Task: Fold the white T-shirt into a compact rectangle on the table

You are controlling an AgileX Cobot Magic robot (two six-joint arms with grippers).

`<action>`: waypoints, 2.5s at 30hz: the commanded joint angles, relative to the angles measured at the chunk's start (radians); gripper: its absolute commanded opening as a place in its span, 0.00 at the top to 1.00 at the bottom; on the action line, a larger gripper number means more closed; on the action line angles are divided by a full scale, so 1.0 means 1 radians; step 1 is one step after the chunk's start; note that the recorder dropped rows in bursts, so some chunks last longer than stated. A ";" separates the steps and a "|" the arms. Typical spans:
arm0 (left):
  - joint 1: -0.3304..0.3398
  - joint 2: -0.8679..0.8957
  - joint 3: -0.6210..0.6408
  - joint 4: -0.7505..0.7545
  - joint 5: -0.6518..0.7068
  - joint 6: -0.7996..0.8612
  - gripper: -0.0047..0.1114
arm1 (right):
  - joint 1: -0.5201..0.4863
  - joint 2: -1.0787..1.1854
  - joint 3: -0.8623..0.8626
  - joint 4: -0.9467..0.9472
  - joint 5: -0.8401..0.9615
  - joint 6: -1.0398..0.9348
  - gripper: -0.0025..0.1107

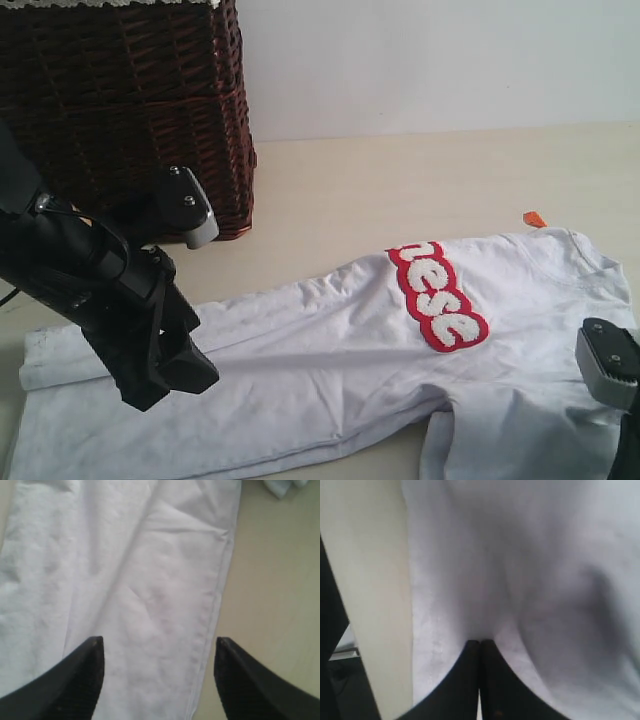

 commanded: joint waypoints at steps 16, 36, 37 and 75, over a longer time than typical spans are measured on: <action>-0.005 -0.007 -0.001 -0.011 -0.010 0.001 0.43 | -0.004 -0.149 0.180 -0.125 -0.593 0.016 0.98; -0.005 -0.007 -0.001 0.061 0.015 -0.002 0.95 | 0.195 -0.239 -0.142 0.275 -0.397 -0.067 0.98; -0.005 -0.007 -0.001 0.061 0.015 -0.002 0.95 | 0.195 -0.239 -0.142 0.275 -0.408 -0.067 0.98; -0.005 -0.005 -0.001 0.073 0.027 0.002 0.95 | 0.195 -0.237 -0.142 0.315 -0.401 -0.067 0.98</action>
